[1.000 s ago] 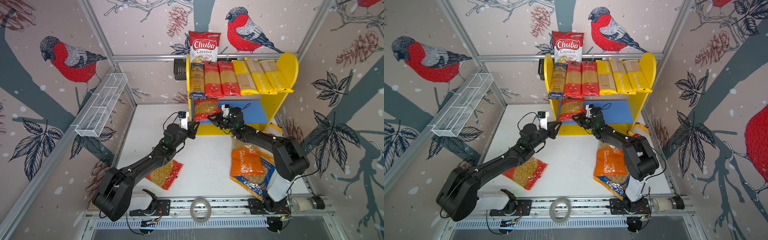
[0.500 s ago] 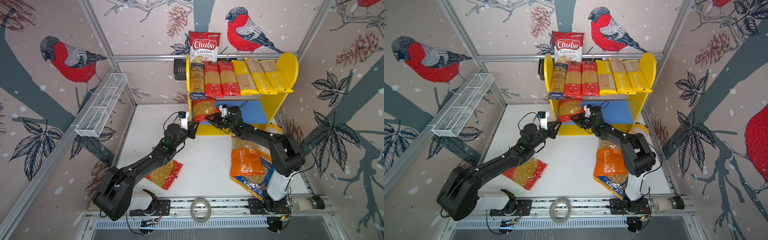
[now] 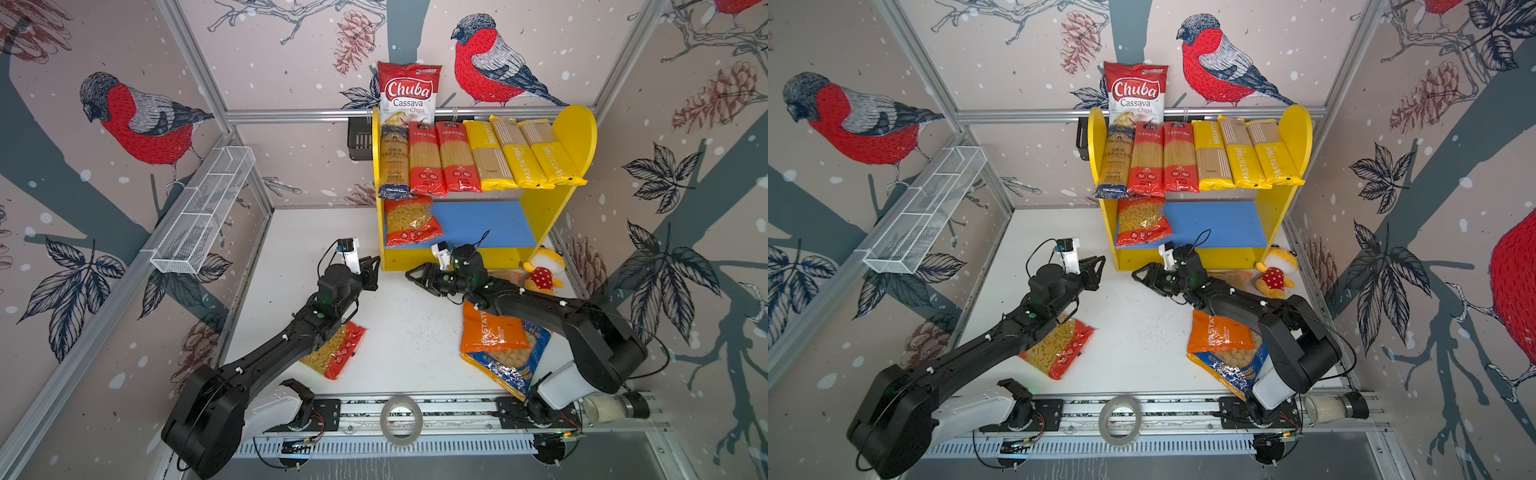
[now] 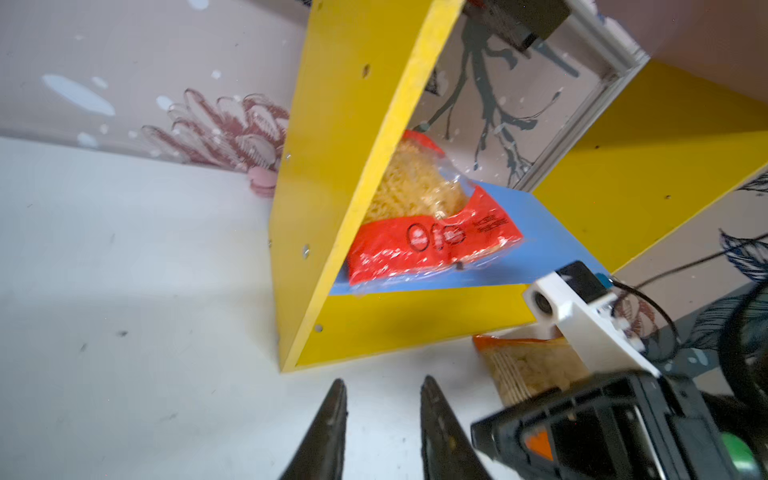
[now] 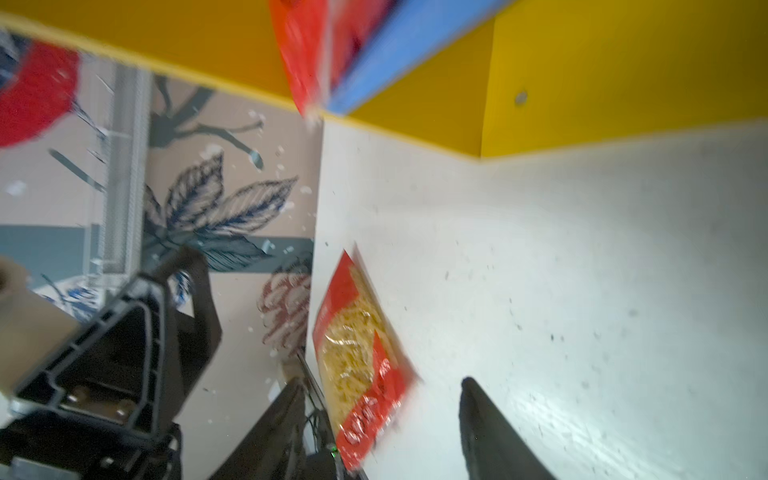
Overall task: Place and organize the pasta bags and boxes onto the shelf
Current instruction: 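Open both grippers and draw them back from the shelf, then lower both grippers to the next red fusilli bag on the table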
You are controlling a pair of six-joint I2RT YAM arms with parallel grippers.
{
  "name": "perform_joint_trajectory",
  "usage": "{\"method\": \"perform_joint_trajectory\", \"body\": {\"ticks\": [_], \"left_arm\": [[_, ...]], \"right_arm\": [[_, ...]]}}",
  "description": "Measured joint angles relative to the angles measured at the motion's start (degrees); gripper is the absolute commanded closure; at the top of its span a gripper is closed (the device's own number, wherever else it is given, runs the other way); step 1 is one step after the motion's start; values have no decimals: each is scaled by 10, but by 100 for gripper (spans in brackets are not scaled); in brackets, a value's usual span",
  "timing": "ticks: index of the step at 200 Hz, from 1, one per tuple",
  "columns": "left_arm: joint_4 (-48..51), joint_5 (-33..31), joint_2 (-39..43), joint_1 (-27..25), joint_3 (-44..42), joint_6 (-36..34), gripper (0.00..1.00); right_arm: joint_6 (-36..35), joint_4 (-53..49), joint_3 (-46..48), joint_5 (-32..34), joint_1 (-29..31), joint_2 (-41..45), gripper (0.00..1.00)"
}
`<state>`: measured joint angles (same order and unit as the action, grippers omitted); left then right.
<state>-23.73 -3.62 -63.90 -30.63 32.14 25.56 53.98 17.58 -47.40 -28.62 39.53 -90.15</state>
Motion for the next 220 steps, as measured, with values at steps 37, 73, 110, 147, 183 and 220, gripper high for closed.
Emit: {"method": "perform_joint_trajectory", "body": {"ticks": [37, 73, 110, 147, 183, 220], "left_arm": [[60, -70, 75, 15, -44, 22, 69], [96, -116, 115, 28, -48, 26, 69], [116, -129, 115, 32, -47, 25, 68], [122, -129, 103, 34, -41, 22, 68], [123, -125, 92, 35, -35, 14, 68], [123, -114, 81, 35, -27, 14, 68]], "right_arm": [[-67, -77, -53, 17, 106, -81, 37], [-130, -138, -153, 15, 176, -184, 37], [-152, -160, -212, -3, 193, -258, 38], [-165, -146, -244, -41, 196, -295, 44], [-170, -144, -258, -65, 197, -313, 67], [-177, -160, -254, -74, 193, -309, 87]]}}
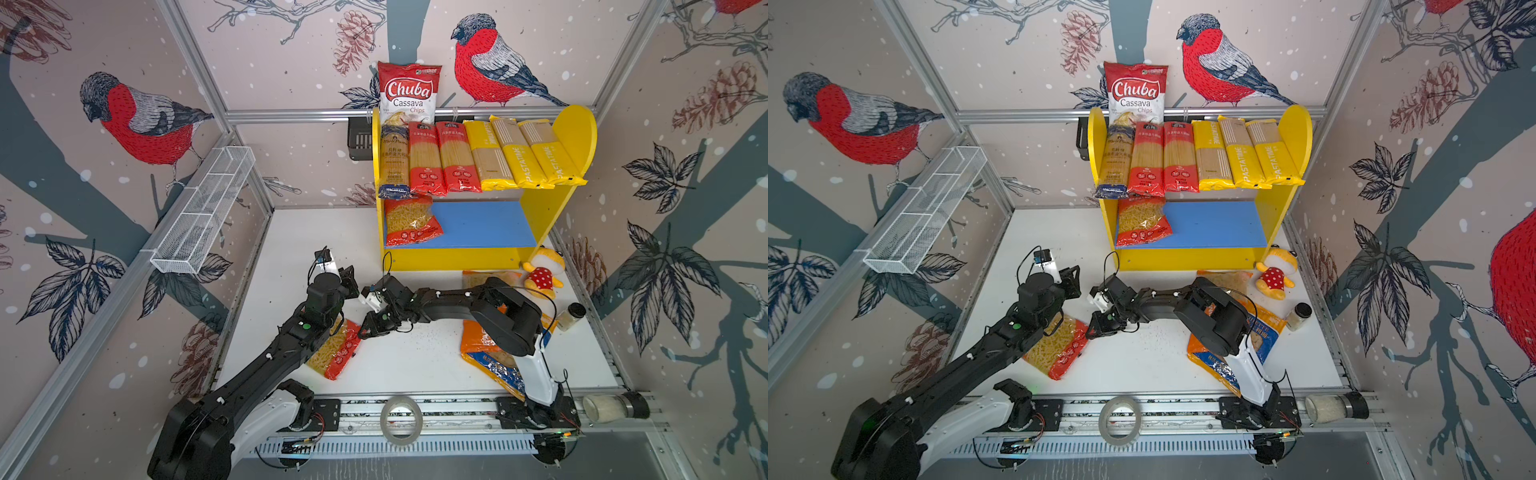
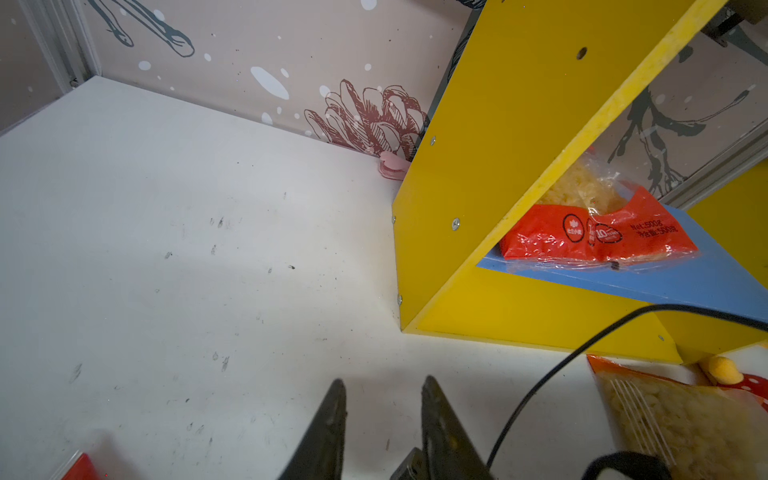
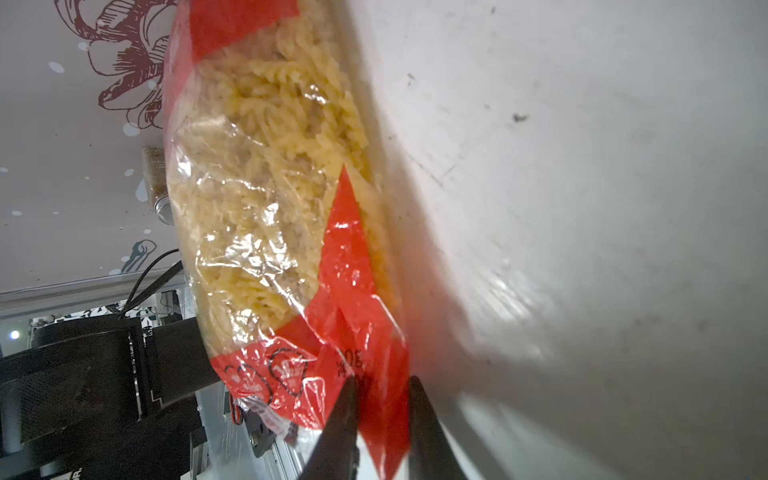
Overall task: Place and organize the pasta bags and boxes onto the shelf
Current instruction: 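Lower both grippers to the next red fusilli bag on the table, then grasp the red fusilli bag with both grippers from either side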
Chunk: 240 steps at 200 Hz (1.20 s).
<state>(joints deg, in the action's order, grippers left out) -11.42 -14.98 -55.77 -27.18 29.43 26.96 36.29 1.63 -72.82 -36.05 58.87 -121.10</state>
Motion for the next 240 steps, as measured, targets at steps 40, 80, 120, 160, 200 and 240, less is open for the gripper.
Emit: {"method": "perform_joint_trajectory", "body": {"ticks": [40, 80, 120, 160, 200, 240], "left_arm": [[-2, 11, -6, 0, 6, -5, 68], [-25, 37, -24, 0, 11, -18, 67], [-58, 96, -73, 0, 14, -17, 63], [-53, 129, -132, 4, 46, 3, 43], [-14, 109, -199, 38, 61, 47, 37], [9, 103, -226, 42, 57, 75, 37]], "right_arm": [[13, 12, 53, -8, -38, 54, 96], [-4, -23, 127, 7, -100, 145, 95], [-44, -90, 162, 87, -159, 196, 60], [-14, -106, 209, 152, -176, 246, 38], [66, -78, 282, 142, -127, 292, 33], [131, 29, 278, 100, -105, 235, 53]]}}
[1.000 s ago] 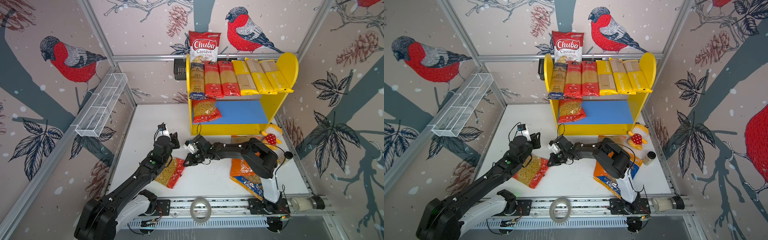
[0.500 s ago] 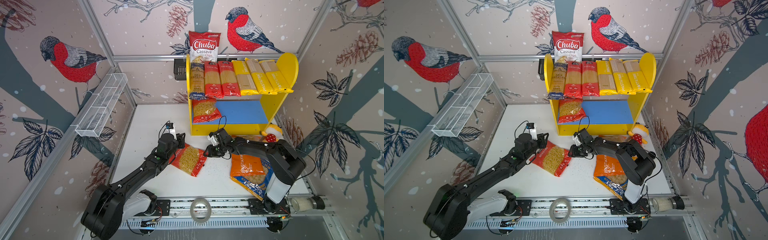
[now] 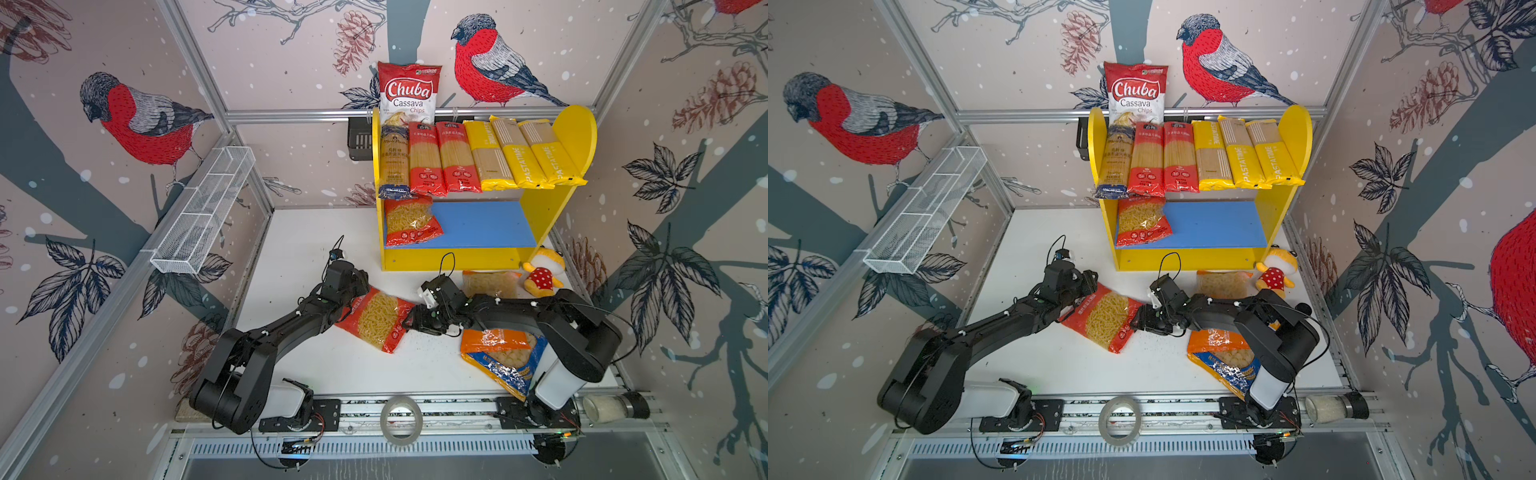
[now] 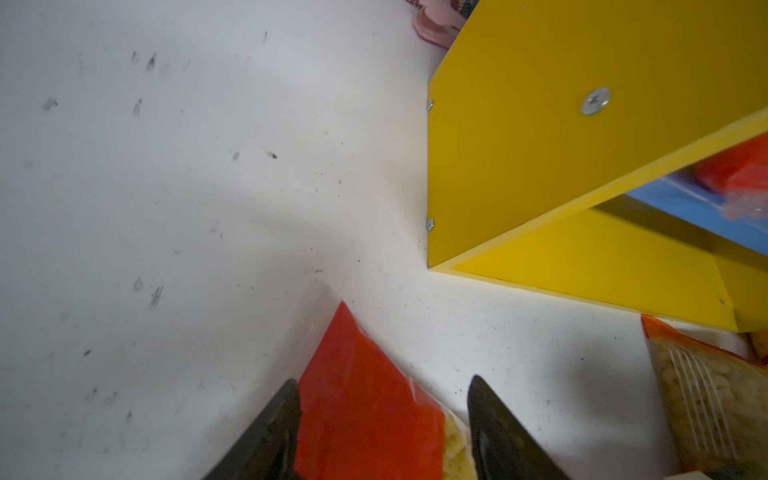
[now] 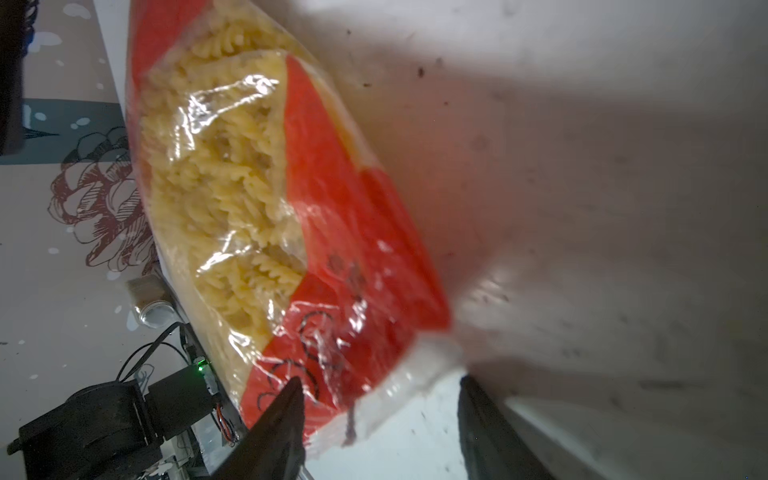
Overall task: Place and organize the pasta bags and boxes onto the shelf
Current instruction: 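Grasp the red fusilli bag with both grippers from either side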
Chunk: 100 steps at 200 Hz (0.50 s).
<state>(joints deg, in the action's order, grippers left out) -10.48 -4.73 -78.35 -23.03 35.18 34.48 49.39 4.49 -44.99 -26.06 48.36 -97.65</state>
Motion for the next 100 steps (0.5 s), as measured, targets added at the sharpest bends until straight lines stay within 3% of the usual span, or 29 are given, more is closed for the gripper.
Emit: {"method": "perform_joint_trajectory", "body": {"ticks": [24, 46, 82, 100], "left_arm": [[8, 9, -13, 0, -8, 6, 38], [4, 38, -11, -3, -36, 14, 38], [-21, 51, -7, -70, -61, 48, 38], [-35, 63, -14, -125, -62, 68, 38]], "right_arm": [[14, 25, -23, -18, 3, -31, 76], [0, 17, -49, -23, -19, -40, 85], [-76, -62, -102, 8, -88, -32, 84], [-108, -93, -124, 34, -113, -32, 73]]}}
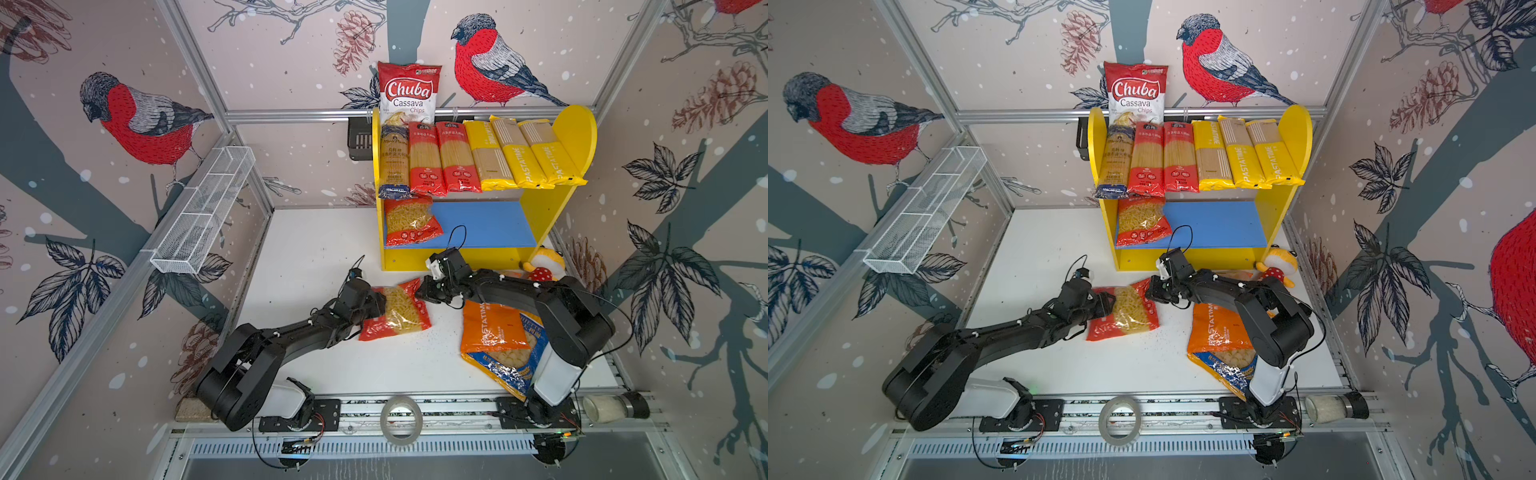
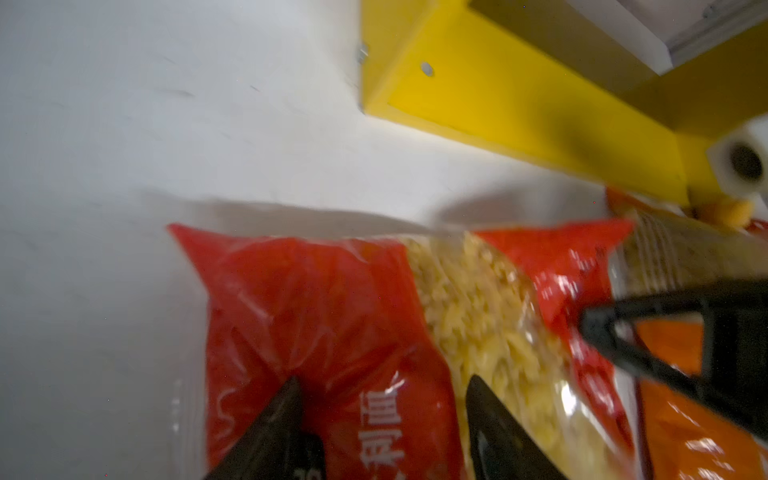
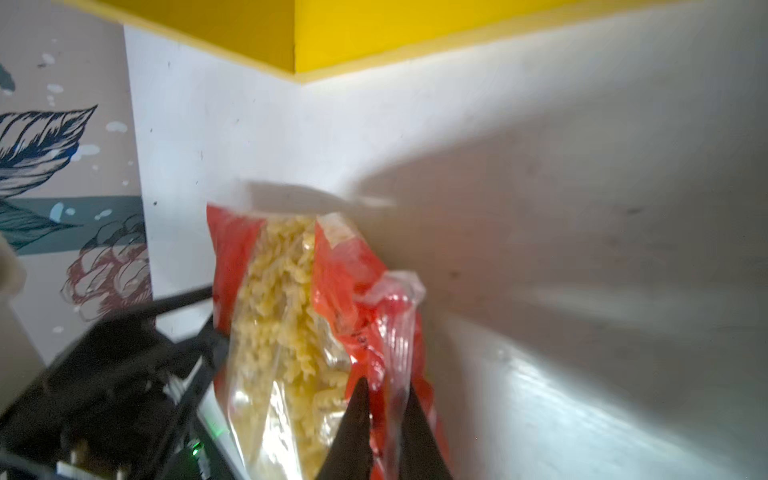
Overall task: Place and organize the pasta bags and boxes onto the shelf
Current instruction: 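Grasp the red fusilli bag with both grippers from either side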
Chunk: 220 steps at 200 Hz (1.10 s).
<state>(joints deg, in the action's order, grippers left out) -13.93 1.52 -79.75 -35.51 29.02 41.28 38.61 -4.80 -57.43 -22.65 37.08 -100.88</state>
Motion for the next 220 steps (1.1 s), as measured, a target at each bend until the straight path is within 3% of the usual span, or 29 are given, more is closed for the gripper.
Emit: {"method": "perform_joint_trajectory", "body": {"ticks": [11, 31, 63, 103, 150, 182, 202, 220], "left_arm": [[2, 11, -2, -26, 6, 9, 38], [31, 31, 9, -45, 34, 16, 38], [60, -12, 56, -37, 71, -20, 37], [69, -15, 33, 36, 100, -77, 36], [74, 10, -13, 47, 106, -97, 36], [86, 31, 2, 47, 80, -95, 36], [101, 31, 35, 47, 75, -86, 36], [104, 35, 62, 47, 69, -85, 36]], "right_arm": [[-13, -8, -5, 9, -8, 0, 58], [-28, -27, 2, 26, -16, 17, 44], [-32, -51, 43, 54, -22, 76, 38], [11, -67, 126, 63, 8, 157, 28], [64, -67, 196, 55, 19, 196, 29], [62, -43, 193, 53, 1, 169, 40], [57, -37, 170, 53, 54, 144, 49], [50, -36, 151, 43, 111, 132, 50]]}}
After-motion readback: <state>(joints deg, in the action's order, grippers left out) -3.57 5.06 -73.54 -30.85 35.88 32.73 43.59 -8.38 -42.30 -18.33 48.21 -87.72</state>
